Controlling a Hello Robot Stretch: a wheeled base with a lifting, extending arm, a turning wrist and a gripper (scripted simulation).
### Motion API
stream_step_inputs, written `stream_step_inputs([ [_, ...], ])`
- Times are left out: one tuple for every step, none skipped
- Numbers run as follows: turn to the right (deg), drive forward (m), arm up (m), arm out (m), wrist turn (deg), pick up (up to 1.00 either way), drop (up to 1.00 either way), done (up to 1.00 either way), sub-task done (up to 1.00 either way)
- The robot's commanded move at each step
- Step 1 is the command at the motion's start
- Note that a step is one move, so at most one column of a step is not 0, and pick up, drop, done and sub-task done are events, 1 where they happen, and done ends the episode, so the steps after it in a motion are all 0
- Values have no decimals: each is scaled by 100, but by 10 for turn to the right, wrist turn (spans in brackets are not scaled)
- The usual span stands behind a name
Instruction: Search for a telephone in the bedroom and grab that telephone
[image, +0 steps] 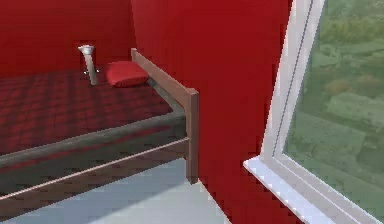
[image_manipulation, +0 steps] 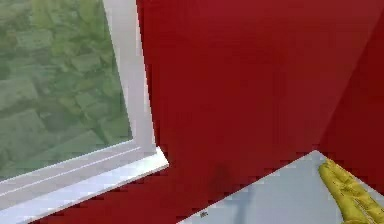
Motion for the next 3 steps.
stream_step_inputs([
  [-240, 0, 0, 0, 0, 0, 0, 0, 0],
  [0, 30, 0, 0, 0, 0, 0, 0, 0],
  [-450, 0, 0, 0, 0, 0, 0, 0, 0],
])
